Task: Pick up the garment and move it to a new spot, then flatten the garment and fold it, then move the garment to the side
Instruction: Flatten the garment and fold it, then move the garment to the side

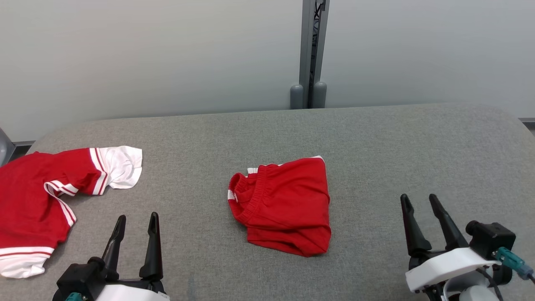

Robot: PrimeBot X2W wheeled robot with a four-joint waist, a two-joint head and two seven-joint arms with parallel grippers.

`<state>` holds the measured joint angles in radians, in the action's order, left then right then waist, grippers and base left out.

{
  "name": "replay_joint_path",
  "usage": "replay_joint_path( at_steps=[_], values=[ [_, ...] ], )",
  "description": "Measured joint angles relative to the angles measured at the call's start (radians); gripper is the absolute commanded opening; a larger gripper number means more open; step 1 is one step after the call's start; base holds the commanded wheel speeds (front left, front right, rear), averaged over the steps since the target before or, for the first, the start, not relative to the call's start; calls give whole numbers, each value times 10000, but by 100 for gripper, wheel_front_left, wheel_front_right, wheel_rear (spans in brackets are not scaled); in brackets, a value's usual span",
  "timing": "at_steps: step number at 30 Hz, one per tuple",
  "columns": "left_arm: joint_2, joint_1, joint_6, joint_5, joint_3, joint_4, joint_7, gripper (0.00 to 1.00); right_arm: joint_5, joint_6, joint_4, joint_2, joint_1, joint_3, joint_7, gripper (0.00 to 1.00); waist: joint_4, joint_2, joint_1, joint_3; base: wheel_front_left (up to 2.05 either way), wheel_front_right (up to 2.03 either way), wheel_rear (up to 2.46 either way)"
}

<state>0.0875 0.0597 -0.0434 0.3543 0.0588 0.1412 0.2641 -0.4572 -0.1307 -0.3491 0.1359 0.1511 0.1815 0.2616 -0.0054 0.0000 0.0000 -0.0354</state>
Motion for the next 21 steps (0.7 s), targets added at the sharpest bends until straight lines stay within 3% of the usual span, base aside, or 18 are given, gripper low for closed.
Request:
replay_joint_path(
  at_steps=[3,11,21],
  values=[
    [-105,9,-82,-130,-35,0,0,100,157,0,8,-343,-202,-13,0,100,-13,0,0,-16,0,0,0],
    [-284,71,-230,-362,-36,-2,0,100,291,0,-81,-408,-59,88,0,100,70,0,0,-27,0,0,0],
    [-362,22,-303,-378,270,-40,0,100,-174,0,-1709,-454,1395,546,-1183,100,731,0,0,54,0,0,0]
  ],
)
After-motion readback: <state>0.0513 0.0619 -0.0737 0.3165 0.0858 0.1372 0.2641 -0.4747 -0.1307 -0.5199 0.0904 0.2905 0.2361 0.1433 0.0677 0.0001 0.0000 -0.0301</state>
